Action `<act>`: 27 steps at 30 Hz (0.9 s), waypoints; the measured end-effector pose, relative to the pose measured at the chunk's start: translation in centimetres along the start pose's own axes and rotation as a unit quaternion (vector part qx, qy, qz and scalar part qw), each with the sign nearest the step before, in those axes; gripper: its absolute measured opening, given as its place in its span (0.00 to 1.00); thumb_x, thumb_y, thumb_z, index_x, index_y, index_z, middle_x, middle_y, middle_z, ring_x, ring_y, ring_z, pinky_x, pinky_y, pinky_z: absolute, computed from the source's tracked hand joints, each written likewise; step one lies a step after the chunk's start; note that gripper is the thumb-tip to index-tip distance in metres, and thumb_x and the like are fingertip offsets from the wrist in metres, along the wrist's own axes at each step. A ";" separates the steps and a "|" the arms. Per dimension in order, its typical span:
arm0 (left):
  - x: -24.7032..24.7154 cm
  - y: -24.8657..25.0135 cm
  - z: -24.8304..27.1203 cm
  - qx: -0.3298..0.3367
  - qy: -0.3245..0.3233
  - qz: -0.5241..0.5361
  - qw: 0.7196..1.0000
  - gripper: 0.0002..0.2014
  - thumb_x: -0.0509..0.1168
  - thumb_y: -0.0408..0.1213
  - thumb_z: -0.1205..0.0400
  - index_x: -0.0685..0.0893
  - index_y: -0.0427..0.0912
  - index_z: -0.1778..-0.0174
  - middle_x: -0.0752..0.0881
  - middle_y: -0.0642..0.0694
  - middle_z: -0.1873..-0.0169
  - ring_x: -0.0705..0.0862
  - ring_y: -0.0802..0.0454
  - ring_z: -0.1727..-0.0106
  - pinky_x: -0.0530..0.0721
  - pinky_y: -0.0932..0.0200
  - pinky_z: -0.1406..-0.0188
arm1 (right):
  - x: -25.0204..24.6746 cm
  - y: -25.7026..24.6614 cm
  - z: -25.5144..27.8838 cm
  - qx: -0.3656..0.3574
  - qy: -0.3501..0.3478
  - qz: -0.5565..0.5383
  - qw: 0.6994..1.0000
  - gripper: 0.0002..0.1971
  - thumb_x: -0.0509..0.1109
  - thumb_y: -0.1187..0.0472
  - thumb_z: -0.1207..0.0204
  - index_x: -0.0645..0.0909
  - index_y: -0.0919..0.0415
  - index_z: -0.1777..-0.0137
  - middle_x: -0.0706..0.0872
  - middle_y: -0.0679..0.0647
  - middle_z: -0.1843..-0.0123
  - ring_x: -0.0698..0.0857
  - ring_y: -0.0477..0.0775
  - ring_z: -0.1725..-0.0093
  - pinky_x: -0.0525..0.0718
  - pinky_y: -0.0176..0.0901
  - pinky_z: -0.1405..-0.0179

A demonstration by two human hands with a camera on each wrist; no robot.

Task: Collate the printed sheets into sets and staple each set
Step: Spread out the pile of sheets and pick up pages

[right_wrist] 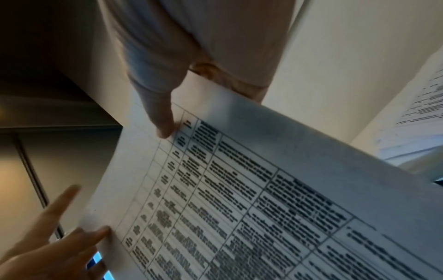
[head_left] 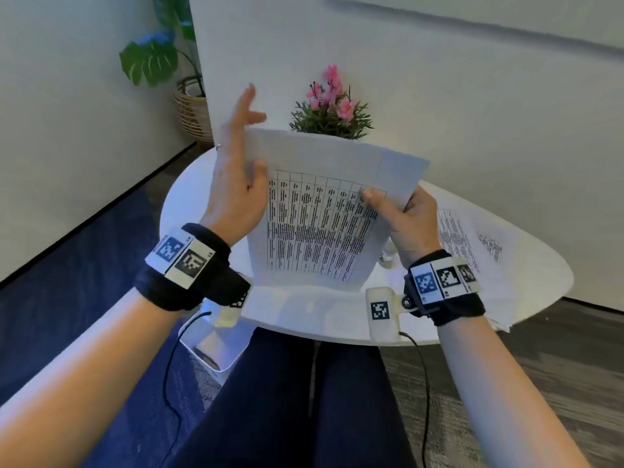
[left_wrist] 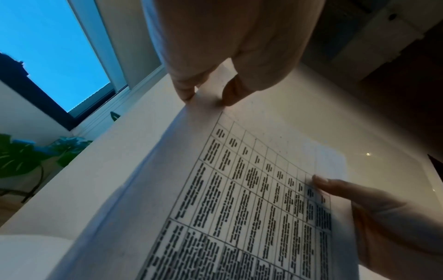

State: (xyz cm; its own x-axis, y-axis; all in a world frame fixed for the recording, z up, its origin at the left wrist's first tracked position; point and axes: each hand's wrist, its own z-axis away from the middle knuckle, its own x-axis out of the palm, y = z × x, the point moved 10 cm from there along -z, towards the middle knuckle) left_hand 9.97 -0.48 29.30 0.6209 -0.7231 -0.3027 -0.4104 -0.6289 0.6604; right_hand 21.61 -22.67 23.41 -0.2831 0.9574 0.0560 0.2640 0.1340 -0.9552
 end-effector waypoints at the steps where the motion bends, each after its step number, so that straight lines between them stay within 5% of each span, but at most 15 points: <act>1: 0.2 -0.1 0.0 -0.004 -0.002 -0.024 1.000 0.34 0.54 0.21 0.22 0.59 0.51 0.20 0.72 0.54 0.38 0.77 0.54 0.40 0.83 0.39 0.44 | 0.1 0.0 0.0 0.004 -0.007 0.005 1.000 0.09 0.77 0.70 0.31 0.84 0.60 0.53 0.91 0.44 0.62 0.89 0.42 0.59 0.85 0.37 0.61; 4: 0.2 -0.1 0.1 -0.016 0.024 -0.034 0.999 0.23 0.58 0.25 0.20 0.76 0.48 0.30 0.73 0.61 0.44 0.74 0.70 0.43 0.82 0.45 0.42 | 0.4 0.2 0.3 0.007 -0.018 0.042 0.999 0.09 0.78 0.69 0.31 0.85 0.55 0.56 0.90 0.47 0.59 0.89 0.44 0.57 0.88 0.45 0.52; 8: -0.6 0.5 -0.3 -0.012 0.063 -0.005 0.998 0.15 0.63 0.33 0.19 0.77 0.50 0.37 0.78 0.62 0.46 0.81 0.59 0.45 0.85 0.41 0.48 | -0.1 -1.1 0.4 -0.018 -0.001 0.035 0.999 0.09 0.77 0.67 0.30 0.85 0.52 0.57 0.90 0.45 0.61 0.89 0.44 0.56 0.88 0.46 0.53; 11: -0.3 -0.4 -0.1 -0.056 0.067 0.126 0.988 0.23 0.66 0.33 0.18 0.66 0.43 0.29 0.80 0.49 0.42 0.85 0.55 0.50 0.88 0.50 0.54 | -0.6 -1.3 0.2 -0.017 -0.001 -0.011 1.000 0.10 0.76 0.70 0.30 0.84 0.57 0.53 0.91 0.44 0.62 0.89 0.42 0.58 0.86 0.37 0.60; 14: 1.4 -4.1 1.4 -0.191 0.053 0.247 0.949 0.31 0.73 0.36 0.23 0.66 0.38 0.28 0.83 0.44 0.41 0.87 0.55 0.47 0.88 0.55 0.51 | -0.2 0.3 0.7 0.023 -0.042 0.020 0.999 0.15 0.79 0.70 0.34 0.84 0.58 0.50 0.91 0.45 0.60 0.89 0.42 0.55 0.87 0.38 0.56; 18: 3.5 -6.8 3.9 -0.263 -0.008 0.203 0.943 0.29 0.78 0.42 0.32 0.81 0.38 0.37 0.89 0.47 0.47 0.89 0.53 0.46 0.88 0.51 0.47 | 0.6 3.8 1.7 0.079 -0.098 0.090 0.988 0.19 0.83 0.65 0.38 0.83 0.49 0.51 0.90 0.49 0.50 0.88 0.46 0.47 0.85 0.50 0.42; 22: 4.6 -7.8 5.7 -0.274 -0.008 0.171 0.946 0.14 0.76 0.37 0.28 0.85 0.50 0.49 0.89 0.58 0.56 0.88 0.65 0.54 0.88 0.62 0.53 | 0.5 4.3 2.3 0.067 -0.063 0.065 0.994 0.17 0.82 0.65 0.36 0.82 0.49 0.52 0.90 0.48 0.54 0.89 0.41 0.52 0.86 0.42 0.48; 27: 5.0 -8.4 6.3 -0.267 0.015 0.171 0.948 0.11 0.76 0.36 0.27 0.85 0.53 0.52 0.89 0.59 0.58 0.88 0.66 0.56 0.86 0.69 0.58 | -0.2 5.4 2.0 0.066 -0.028 0.089 0.993 0.15 0.81 0.60 0.35 0.81 0.51 0.51 0.88 0.46 0.55 0.87 0.42 0.53 0.86 0.44 0.45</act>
State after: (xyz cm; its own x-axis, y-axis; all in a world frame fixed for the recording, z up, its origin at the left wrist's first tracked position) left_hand 12.27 -0.62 17.89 0.5343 -0.8453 0.0058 -0.1984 -0.1188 0.9729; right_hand 21.22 -22.64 17.67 -0.2954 0.9464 -0.1304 0.1919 -0.0749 -0.9785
